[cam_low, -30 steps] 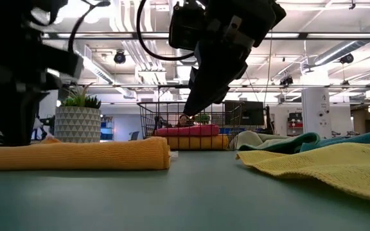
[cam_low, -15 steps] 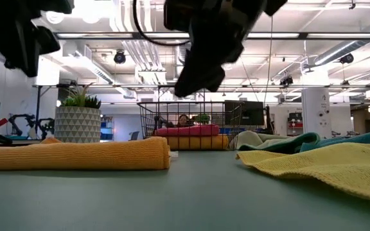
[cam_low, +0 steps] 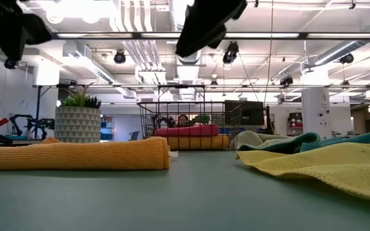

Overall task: Fold microfiber towels
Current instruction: Put the folded orange microfiber towel into the wire basket

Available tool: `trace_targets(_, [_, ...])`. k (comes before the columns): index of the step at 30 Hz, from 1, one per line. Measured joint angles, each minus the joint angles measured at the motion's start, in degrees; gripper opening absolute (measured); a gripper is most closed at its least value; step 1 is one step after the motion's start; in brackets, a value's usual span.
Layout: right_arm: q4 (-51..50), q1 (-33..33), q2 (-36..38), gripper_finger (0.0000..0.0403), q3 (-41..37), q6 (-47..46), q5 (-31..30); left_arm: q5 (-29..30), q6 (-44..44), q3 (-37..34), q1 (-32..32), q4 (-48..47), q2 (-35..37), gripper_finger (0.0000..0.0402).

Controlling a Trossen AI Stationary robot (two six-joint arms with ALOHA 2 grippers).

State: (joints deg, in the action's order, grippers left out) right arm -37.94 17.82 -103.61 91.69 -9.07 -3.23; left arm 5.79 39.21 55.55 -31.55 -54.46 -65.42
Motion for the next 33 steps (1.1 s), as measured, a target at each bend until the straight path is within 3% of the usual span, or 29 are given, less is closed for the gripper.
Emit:
trace_targets(7, [-8.47,2.37,1.18,0.0082,2.31,0.60,-0.10,0.28,-1.07,7.49,-1.95,0.00,-4.97,0.0160])
trace_targets(23, [-7.49,11.53,3.41,0.0082,-1.97,-5.33,-5.37,0.24,0.92,20.92,-10.39,-1.84,-19.87,0.0134])
trace_targets(33, [0.50,12.65,2.89,0.0082,-2.85,-7.95,-5.91,-5.53,7.84,19.78,-10.62,-7.31,-21.35,0.0189])
